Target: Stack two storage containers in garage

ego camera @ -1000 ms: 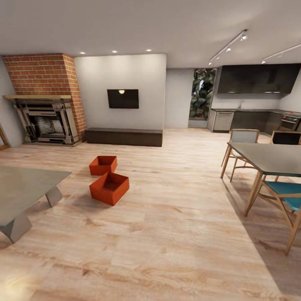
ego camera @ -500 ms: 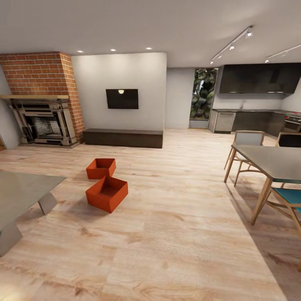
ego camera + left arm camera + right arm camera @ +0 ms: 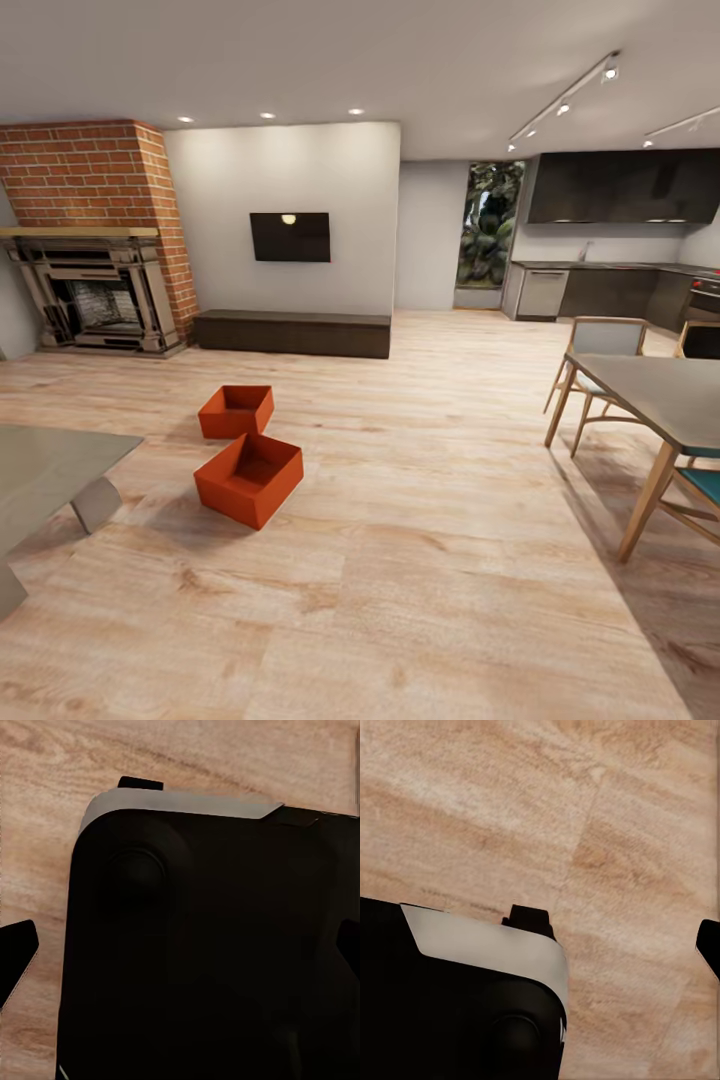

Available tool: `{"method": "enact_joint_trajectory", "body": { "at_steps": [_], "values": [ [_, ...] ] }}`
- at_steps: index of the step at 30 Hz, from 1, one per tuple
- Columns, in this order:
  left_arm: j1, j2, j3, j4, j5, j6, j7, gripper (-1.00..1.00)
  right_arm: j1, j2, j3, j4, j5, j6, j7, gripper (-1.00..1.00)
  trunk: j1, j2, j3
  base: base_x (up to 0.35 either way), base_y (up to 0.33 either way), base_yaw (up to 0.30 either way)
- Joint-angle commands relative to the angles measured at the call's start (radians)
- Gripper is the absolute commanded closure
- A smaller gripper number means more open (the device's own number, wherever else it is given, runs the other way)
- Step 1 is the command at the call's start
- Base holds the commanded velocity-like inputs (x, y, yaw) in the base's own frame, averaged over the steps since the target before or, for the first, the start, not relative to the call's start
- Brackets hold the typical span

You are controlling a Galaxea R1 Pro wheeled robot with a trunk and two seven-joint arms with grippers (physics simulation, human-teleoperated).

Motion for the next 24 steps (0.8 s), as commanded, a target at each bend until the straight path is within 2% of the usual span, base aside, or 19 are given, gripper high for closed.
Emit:
{"method": "enact_joint_trajectory", "body": {
  "at_steps": [1,24],
  "values": [
    [0.000,0.000,0.000,0.000,0.008,-0.002,-0.001,-1.00,0.000,0.000,0.008,0.000,-0.008,-0.002,-0.003,-1.00,0.001,0.000,-0.001,0.322,0.000,0.000],
    [0.000,0.000,0.001,0.000,0.008,-0.002,-0.001,-1.00,0.000,0.000,0.008,0.000,-0.009,-0.002,-0.003,-1.00,0.001,0.000,-0.001,0.322,0.000,0.000]
  ]
}}
